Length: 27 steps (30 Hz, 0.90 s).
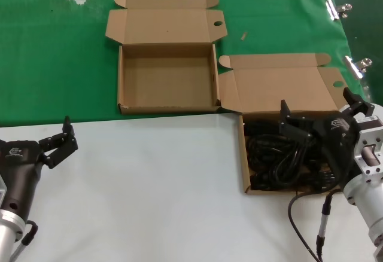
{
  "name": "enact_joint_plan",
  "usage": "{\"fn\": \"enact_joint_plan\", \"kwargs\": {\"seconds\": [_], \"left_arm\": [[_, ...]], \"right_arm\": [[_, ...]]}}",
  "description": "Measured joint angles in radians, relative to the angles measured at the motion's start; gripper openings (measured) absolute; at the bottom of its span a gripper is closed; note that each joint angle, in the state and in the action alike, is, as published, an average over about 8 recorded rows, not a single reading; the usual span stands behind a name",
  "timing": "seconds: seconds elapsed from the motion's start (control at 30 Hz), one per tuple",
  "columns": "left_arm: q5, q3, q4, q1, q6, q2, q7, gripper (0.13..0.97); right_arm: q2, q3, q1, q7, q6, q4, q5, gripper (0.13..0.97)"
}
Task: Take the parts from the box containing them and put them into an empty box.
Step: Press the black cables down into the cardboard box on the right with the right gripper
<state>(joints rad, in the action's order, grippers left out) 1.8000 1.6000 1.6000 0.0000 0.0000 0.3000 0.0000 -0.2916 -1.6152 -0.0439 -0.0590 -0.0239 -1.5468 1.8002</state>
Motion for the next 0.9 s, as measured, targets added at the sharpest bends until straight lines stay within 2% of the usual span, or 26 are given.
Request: {"fn": "enact_joint_plan", "kwargs": {"seconds": [0.9], "left_arm": [[0.0, 0.0, 0.0, 0.0, 0.0, 0.0, 0.0, 0.966]], "right_arm": [[0.0, 0.0, 0.0, 0.0, 0.0, 0.0, 0.0, 0.966]]}}
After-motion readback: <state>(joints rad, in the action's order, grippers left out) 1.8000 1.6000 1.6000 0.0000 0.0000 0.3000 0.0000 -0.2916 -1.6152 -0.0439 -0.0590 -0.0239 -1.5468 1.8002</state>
